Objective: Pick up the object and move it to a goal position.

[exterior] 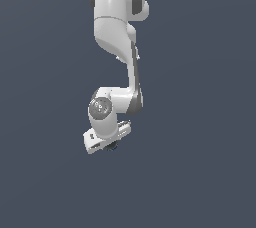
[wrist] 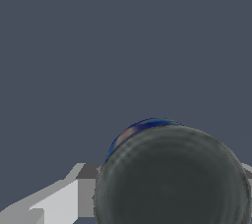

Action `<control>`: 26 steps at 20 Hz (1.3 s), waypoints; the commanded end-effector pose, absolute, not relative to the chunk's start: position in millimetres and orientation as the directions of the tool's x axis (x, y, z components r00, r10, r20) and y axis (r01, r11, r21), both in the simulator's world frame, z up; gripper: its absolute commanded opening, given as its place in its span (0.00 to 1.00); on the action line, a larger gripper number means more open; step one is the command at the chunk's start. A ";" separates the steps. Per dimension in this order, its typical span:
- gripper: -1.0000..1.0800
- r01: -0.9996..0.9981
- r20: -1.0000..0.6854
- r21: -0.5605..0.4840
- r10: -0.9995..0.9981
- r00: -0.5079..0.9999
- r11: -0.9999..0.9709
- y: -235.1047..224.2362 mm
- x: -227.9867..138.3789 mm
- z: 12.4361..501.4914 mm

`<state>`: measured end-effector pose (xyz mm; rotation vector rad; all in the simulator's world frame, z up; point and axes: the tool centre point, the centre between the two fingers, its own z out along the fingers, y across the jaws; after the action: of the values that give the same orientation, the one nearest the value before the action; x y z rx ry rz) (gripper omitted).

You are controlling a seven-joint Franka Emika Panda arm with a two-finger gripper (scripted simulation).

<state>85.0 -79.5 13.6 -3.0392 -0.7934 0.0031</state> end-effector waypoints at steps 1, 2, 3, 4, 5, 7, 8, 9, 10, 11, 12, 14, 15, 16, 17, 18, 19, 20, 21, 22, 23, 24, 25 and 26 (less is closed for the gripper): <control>0.00 0.489 -0.001 0.000 0.489 0.872 -0.872 -78.0 84.6 16.5; 0.00 0.489 -0.001 0.000 0.489 0.872 -0.872 -76.9 83.9 18.2; 0.00 0.489 -0.001 0.000 0.489 0.872 -0.872 -75.6 83.2 20.4; 0.00 0.489 -0.001 0.000 0.489 0.872 -0.872 -74.0 82.3 23.0; 0.00 0.489 -0.001 0.000 0.489 0.872 -0.872 -72.2 81.2 26.0; 0.00 0.489 -0.001 0.000 0.489 0.872 -0.872 -67.8 78.7 33.3; 0.00 0.489 -0.001 0.000 0.489 0.872 -0.872 -65.2 77.2 37.6; 0.00 0.489 -0.001 0.000 0.489 0.872 -0.872 -62.3 75.5 42.4; 0.00 0.489 -0.001 0.000 0.489 0.872 -0.872 -59.1 73.7 47.6; 0.00 0.489 -0.001 0.000 0.489 0.872 -0.872 -55.7 71.8 53.3; 0.00 0.489 -0.001 0.000 0.489 0.872 -0.872 -51.7 69.6 59.6; 0.00 0.489 -0.001 0.000 0.489 0.872 -0.872 -43.2 64.8 73.6; 0.00 0.489 -0.001 0.000 0.489 0.872 -0.872 -38.5 62.1 81.5; 0.00 0.489 -0.001 0.000 0.489 0.872 -0.872 -33.4 59.2 89.9; 0.00 0.489 -0.001 0.000 0.489 0.872 -0.872 -28.0 56.2 98.8; 0.00 0.489 -0.001 0.001 0.489 0.872 -0.872 -22.2 53.0 108.2; 0.00 0.489 -0.001 0.001 0.489 0.872 -0.872 -16.6 49.8 117.6; 0.00 0.489 -0.001 0.001 0.489 0.872 -0.872 -10.8 46.6 127.2; 0.00 0.489 -0.001 0.001 0.489 0.872 -0.872 -4.9 43.3 137.0; 0.00 0.489 -0.001 0.001 0.489 0.872 -0.872 1.1 40.0 146.9; 0.00 0.490 -0.002 0.001 0.490 0.872 -0.872 7.4 36.6 157.2; 0.00 0.490 -0.002 0.001 0.490 0.872 -0.872 13.6 33.1 167.6; 0.00 0.490 -0.002 0.001 0.490 0.872 -0.872 19.8 29.7 178.0; 0.00 0.490 -0.002 0.001 0.490 0.872 -0.872 26.0 26.3 188.4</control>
<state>31.8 16.5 172.0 -3.0404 -0.7953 0.0035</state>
